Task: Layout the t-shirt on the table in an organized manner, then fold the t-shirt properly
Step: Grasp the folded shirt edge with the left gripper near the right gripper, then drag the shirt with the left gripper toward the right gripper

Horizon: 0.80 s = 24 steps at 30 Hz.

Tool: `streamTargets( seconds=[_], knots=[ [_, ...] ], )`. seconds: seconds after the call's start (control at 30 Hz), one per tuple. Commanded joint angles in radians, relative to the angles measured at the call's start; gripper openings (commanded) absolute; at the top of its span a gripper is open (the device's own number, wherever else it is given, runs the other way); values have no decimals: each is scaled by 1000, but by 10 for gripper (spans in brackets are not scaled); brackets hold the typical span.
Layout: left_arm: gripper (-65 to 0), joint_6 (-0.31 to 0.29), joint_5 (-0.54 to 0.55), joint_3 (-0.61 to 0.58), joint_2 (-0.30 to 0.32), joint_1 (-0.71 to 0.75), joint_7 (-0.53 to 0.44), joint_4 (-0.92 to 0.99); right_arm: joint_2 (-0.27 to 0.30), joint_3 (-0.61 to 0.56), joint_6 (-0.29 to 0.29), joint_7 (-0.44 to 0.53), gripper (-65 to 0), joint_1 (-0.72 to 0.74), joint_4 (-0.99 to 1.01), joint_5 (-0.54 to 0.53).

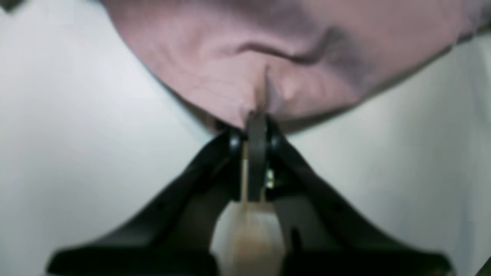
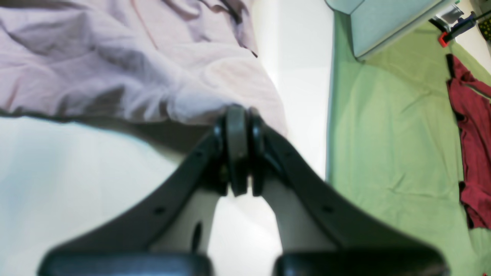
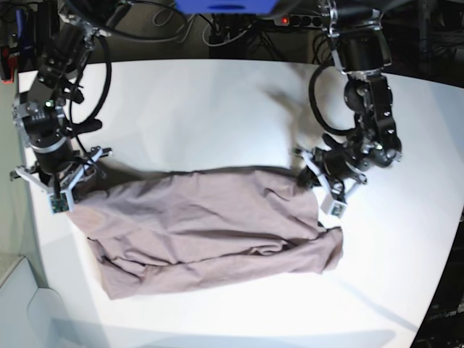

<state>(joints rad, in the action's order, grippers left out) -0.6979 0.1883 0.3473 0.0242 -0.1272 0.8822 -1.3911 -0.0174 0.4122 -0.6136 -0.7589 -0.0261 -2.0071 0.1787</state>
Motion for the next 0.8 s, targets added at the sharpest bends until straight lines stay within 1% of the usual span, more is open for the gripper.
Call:
streamTargets(
  seconds=[0.0,0.07,0.17,0.23,0.3,0.37,0.43,0.5,0.53,0.67,0.77],
  knots=[
    [-646,0,20,2,1,-9,4,-63,10,3,2,26,-650,13,-16,-6],
    [-646,0,33,28,-7,-5,42,-159,30,3,1,28,-650,18,-16,-6],
    [-646,0,93,83,-22,-15,105,-265,58,1,1,29,-650,33,-16,-8],
    [-646,0,107,108,-25,-48,121,-285,79,1,1,29,-650,67,-14,-8],
    [-646,0,84,117,-25,-96,121,-247,93,-2,1,29,-650,102,-5,-9],
    [-646,0,32,120,-25,-145,117,-153,96,-6,1,29,-650,145,26,-9],
    [-646,2,-16,120,-25,-230,116,11,110,-26,1,29,-650,183,73,-9],
    [-646,73,-33,121,-23,-302,91,178,129,-75,1,29,-650,213,139,-9],
    [-646,94,-31,121,-20,-332,64,238,135,-95,1,29,-650,225,171,-9],
    [-646,162,-31,120,-14,-441,-96,470,145,-160,1,29,-650,300,319,-5],
    [-646,209,-33,120,12,-513,-131,582,149,-161,1,29,-650,358,398,-5]
  ],
)
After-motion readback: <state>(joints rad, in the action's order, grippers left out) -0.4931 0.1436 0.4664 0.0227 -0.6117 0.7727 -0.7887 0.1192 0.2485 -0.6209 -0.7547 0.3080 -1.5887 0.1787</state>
